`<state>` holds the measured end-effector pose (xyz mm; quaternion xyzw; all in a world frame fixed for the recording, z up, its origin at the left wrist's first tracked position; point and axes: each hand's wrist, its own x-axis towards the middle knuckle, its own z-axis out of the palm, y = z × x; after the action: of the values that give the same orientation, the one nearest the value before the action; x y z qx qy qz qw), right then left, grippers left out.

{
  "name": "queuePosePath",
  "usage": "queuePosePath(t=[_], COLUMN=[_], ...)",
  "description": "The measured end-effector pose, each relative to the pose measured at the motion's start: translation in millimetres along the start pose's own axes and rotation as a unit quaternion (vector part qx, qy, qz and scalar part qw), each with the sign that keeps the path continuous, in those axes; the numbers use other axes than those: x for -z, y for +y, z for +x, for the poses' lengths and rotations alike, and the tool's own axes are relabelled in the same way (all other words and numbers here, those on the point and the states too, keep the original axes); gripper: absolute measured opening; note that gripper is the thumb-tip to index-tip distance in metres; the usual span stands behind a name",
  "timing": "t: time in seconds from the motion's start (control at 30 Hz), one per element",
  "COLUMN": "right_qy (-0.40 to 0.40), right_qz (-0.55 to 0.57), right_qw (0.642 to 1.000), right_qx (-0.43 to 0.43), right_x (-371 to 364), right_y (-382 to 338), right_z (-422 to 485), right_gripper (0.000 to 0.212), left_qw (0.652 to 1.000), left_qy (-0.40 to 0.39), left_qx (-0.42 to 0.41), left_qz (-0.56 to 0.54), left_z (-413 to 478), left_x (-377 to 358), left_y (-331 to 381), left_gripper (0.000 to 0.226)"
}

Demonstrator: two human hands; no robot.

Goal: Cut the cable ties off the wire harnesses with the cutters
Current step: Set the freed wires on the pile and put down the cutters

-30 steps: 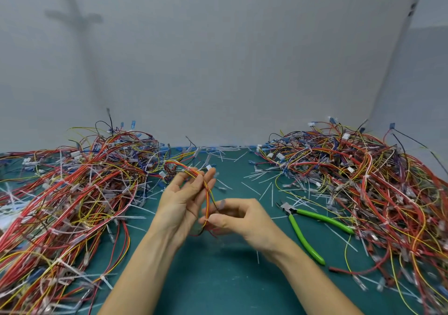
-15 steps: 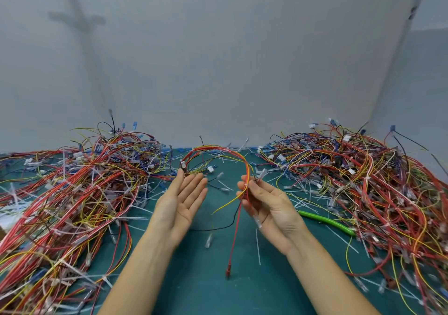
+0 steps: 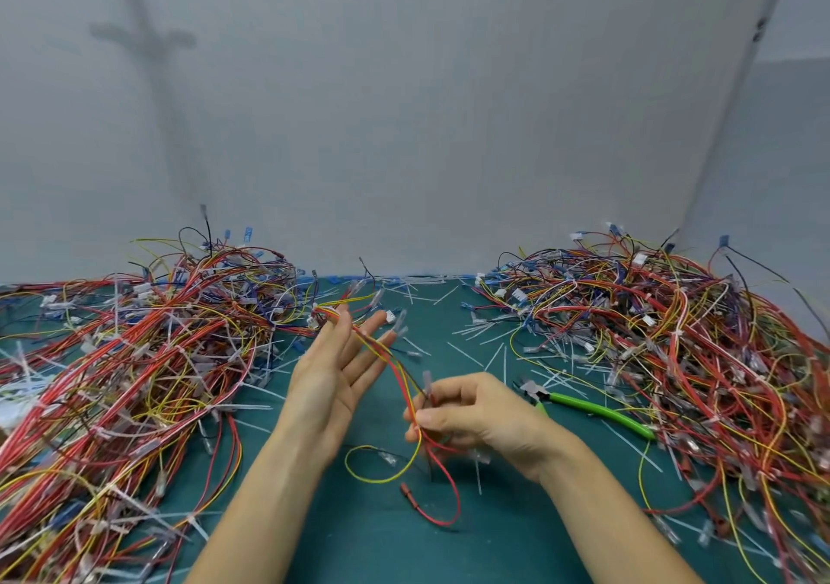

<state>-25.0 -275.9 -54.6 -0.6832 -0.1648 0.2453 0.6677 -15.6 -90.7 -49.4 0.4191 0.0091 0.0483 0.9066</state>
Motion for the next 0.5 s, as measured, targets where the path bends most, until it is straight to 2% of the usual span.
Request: queuePosePath(t=[0.13,0.27,0.3,0.37,0.5], right_qy=[0.000,0.034,0.051,0.090,0.149], right_qz=[-0.026,0.024,0.037,0.052,0.026], right_qw=[0.999,0.999,0.998,0.994,0.984], right_qx=[-0.038,-0.009,0.006,0.038,0.098], right_x=[4,13,15,16,12], right_y=[-1,-2,-3,-4,-8], right_z=[-1,-1,-1,0,3], right_gripper=[0.008,0.052,0.057,0.059,0.047], left_qw=[0.999,0.988,0.981,0.965,0.924], left_qy=[0.023,0.014,0.010,-0.008,-0.083], left_qx=[-0.031,-0.075,-0.089,-0.109,-0.132], left_qz=[0.037,0.134,0.172,0.239,0.349], left_z=[1,0,-1,-2,-2], left_x=[3,3,2,2,0], left_y=[-4,-9,-11,-15,-24], left_gripper=[0.038,0.036,0.037,0.039,0.044])
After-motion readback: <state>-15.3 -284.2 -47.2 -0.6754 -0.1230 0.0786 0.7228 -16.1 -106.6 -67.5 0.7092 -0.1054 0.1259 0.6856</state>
